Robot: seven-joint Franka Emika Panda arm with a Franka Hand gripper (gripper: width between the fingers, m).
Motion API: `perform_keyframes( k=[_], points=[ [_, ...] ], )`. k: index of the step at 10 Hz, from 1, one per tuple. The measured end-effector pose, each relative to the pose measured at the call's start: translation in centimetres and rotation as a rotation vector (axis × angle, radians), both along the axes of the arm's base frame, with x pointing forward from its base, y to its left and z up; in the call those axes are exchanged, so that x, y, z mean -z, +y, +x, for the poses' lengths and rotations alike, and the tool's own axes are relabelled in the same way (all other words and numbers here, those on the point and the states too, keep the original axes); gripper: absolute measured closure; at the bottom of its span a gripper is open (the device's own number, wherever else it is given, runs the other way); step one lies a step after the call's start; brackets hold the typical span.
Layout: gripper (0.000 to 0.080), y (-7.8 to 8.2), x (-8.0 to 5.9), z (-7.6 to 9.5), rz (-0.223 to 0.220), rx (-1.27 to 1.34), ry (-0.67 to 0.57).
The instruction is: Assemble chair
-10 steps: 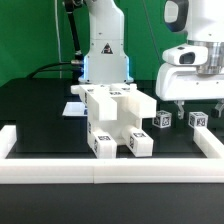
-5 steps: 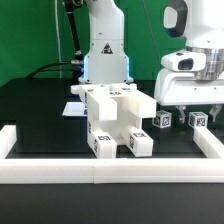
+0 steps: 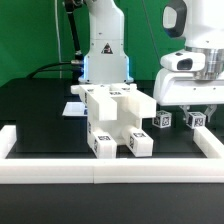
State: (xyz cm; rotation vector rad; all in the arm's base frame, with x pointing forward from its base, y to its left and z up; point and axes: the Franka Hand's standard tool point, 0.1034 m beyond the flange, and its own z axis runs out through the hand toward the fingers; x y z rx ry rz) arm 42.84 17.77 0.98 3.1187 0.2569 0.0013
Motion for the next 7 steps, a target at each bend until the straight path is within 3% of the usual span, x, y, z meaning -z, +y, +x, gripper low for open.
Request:
perform_keyframes(
  k=[2, 7],
  points=[
    [0.0519, -0.9, -1.4, 0.8, -0.004, -0.023, 0.007],
    [0.0519, -3.4, -7.4, 3.7, 0.018, -0.039, -0.001]
  ],
)
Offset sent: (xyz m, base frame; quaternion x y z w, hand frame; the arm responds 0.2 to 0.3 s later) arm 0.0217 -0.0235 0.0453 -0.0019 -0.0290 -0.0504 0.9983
